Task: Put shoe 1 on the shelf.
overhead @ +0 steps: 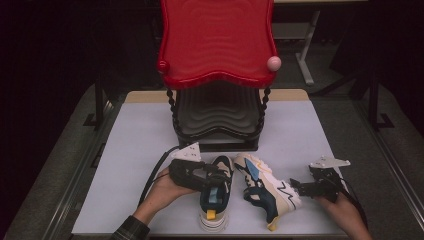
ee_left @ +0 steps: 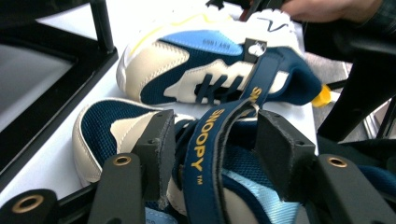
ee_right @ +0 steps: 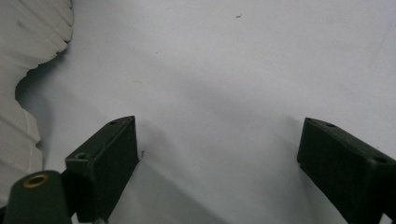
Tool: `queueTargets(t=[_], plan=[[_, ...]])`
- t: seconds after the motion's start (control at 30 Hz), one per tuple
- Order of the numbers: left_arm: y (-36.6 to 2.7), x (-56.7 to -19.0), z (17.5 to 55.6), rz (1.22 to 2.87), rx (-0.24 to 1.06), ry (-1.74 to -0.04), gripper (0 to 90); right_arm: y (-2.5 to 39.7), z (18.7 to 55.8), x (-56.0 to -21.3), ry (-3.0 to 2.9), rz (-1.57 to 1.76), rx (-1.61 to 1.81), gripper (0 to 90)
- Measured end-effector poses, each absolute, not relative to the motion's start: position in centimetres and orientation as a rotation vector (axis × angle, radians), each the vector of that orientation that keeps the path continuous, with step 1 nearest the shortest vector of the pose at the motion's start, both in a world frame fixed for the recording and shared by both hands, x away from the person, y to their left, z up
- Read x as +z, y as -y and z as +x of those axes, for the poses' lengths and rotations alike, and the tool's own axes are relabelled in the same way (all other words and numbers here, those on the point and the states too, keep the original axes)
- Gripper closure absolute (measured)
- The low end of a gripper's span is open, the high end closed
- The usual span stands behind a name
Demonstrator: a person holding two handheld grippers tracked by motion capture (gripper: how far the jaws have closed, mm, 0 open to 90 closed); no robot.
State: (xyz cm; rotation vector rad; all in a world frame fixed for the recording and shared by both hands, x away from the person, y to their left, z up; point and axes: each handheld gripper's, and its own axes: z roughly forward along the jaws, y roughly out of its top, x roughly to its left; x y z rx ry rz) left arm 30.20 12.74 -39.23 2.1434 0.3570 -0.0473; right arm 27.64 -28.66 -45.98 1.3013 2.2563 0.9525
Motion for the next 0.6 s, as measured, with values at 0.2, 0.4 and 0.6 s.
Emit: queueTargets(t=[0.2,0.4,0.6], plan=[[-12.45,-39.69,30.26,2.156,-0.055,-0.336,60.2,28.66,27.64,-45.98,-2.256,1.302,0.952,11.5],[-12.55,-39.82,30.31,2.142,-0.063,-0.340,64.3,28.66,27.63,-45.98,-2.256,1.302,0.952,11.5],[-12.74,-39.70,30.32,2.134,-0.063,-0.336,66.0,28.66,27.64,-45.99,-2.256,1.301,0.952,11.6]])
